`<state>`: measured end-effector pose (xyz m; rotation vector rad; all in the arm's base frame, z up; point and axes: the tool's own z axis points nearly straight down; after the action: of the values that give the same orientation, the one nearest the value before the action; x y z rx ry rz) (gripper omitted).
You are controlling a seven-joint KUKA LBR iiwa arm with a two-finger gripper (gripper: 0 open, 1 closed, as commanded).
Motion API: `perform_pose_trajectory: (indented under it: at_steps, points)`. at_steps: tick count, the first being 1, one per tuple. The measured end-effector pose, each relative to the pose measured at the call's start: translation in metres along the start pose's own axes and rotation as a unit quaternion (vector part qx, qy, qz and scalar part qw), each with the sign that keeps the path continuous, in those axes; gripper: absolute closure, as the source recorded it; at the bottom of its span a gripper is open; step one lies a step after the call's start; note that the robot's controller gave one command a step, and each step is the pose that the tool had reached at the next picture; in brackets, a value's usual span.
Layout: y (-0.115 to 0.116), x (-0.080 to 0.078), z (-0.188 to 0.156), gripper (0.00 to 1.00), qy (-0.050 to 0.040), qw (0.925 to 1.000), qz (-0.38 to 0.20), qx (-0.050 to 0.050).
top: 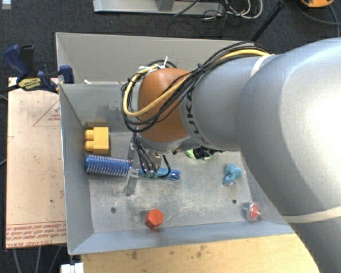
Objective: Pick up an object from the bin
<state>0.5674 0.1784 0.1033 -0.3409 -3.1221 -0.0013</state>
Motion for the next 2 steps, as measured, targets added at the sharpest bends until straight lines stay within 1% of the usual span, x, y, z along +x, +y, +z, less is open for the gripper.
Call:
perform_pose_trajectory:
  at_steps: [1, 2]
  points:
    - [-0.0023, 0.0037, 0.0353, 0.00, 0.0007, 0.9996, 0.027, 0.000]
    - [-0.0019, 0.0032, 0.0352, 0.00, 0.0004, 0.9996, 0.027, 0.000]
